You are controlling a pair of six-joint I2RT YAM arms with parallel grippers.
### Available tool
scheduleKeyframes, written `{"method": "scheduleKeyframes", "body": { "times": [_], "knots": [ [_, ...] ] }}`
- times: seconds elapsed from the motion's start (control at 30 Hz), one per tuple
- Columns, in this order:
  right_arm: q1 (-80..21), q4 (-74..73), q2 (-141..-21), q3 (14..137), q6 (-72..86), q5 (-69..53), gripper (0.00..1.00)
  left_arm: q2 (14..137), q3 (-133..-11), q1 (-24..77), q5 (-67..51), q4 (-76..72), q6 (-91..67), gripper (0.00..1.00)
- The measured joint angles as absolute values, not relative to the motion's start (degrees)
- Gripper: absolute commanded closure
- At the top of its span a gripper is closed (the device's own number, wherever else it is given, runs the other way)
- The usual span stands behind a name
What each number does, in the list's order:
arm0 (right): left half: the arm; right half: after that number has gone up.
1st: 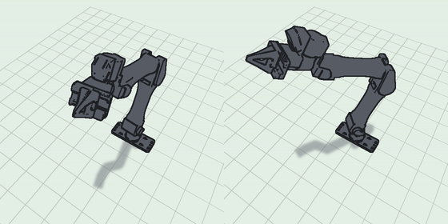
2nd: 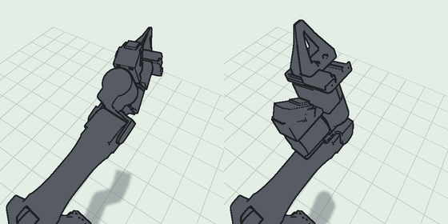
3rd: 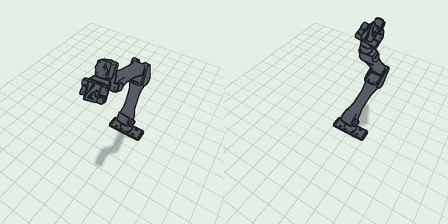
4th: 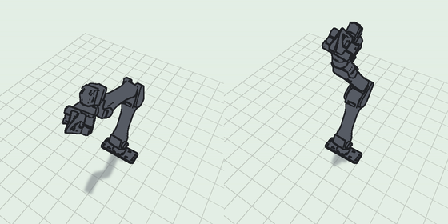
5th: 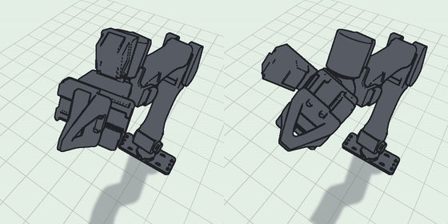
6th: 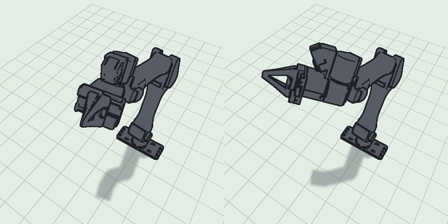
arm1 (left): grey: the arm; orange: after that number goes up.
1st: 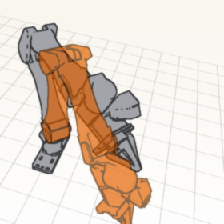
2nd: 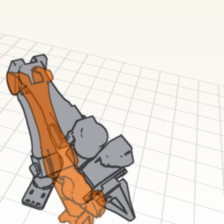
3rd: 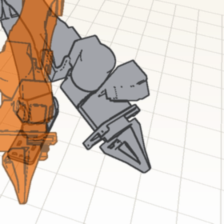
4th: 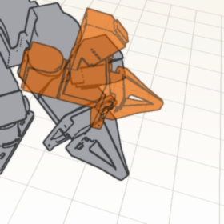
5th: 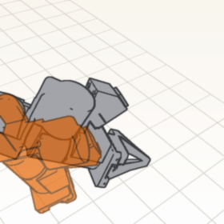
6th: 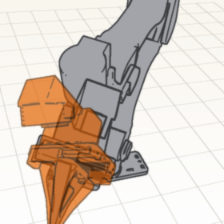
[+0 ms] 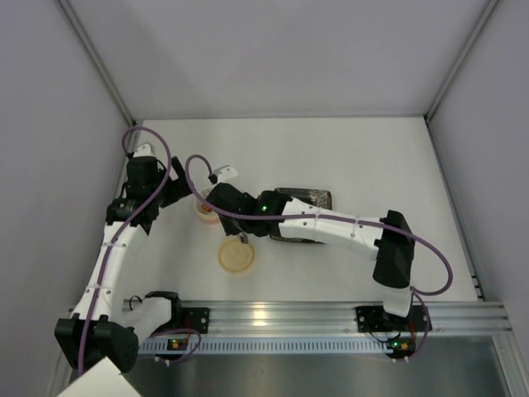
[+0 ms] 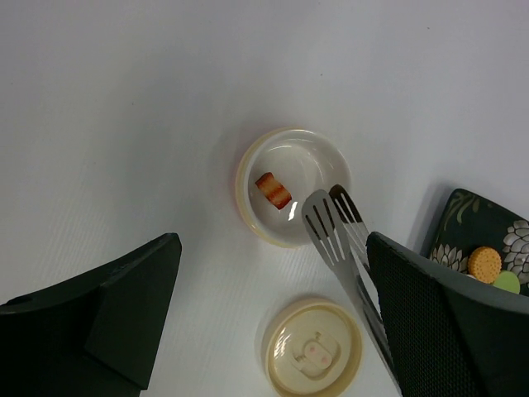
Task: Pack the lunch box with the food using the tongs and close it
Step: Place the fake food in the packing box, then pick up the fake food from the plate.
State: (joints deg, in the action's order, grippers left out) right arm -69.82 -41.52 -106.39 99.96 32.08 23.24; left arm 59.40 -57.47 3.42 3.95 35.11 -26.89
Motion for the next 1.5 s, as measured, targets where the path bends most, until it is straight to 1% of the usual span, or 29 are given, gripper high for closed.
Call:
{"method": "scheduleKeyframes", "body": {
  "times": [0.1, 0.27, 0.47, 0.5, 0.57, 0.6, 1.0, 1.1, 1.33, 1.5],
  "knots": [
    [-69.52, -41.52, -108.88, 101.51, 31.57, 21.85, 0.78, 59.40, -57.47, 3.42, 3.95, 35.11, -26.89, 0.01],
    [-69.08, -41.65, -110.43, 101.65, 31.44, 20.43, 0.74, 59.40, -57.25, 3.42, 3.92, 35.09, -26.89, 0.01],
    [-68.42, -41.60, -110.43, 101.67, 31.44, 19.81, 0.66, 59.40, -57.19, 3.42, 3.92, 35.09, -26.89, 0.01],
    [-68.34, -41.60, -110.43, 101.67, 31.35, 19.81, 0.64, 59.40, -57.19, 3.42, 3.92, 35.09, -26.89, 0.01],
    [-68.18, -41.63, -110.43, 101.67, 31.16, 19.81, 0.63, 59.40, -57.19, 3.42, 3.92, 35.09, -26.89, 0.01],
    [-68.12, -41.63, -110.43, 101.67, 31.07, 19.79, 0.61, 59.40, -57.19, 3.42, 3.92, 35.09, -26.89, 0.01],
    [-67.46, -41.58, -109.23, 100.09, 31.03, 21.39, 0.61, 59.40, -57.19, 3.42, 3.92, 35.09, -26.87, 0.01],
    [-66.67, -41.36, -103.77, 93.01, 31.29, 22.61, 0.60, 59.40, -57.19, 3.42, 3.92, 35.09, -26.87, 0.01],
    [-63.86, -41.60, -83.11, 73.03, 35.11, 26.52, 0.59, 59.40, -57.17, 3.42, 3.88, 35.09, -26.87, 0.01],
    [-63.70, -42.48, -71.35, 62.92, 38.65, 28.71, 0.58, 59.40, -57.17, 3.42, 3.81, 35.09, -26.87, 0.01]
  ]
}}
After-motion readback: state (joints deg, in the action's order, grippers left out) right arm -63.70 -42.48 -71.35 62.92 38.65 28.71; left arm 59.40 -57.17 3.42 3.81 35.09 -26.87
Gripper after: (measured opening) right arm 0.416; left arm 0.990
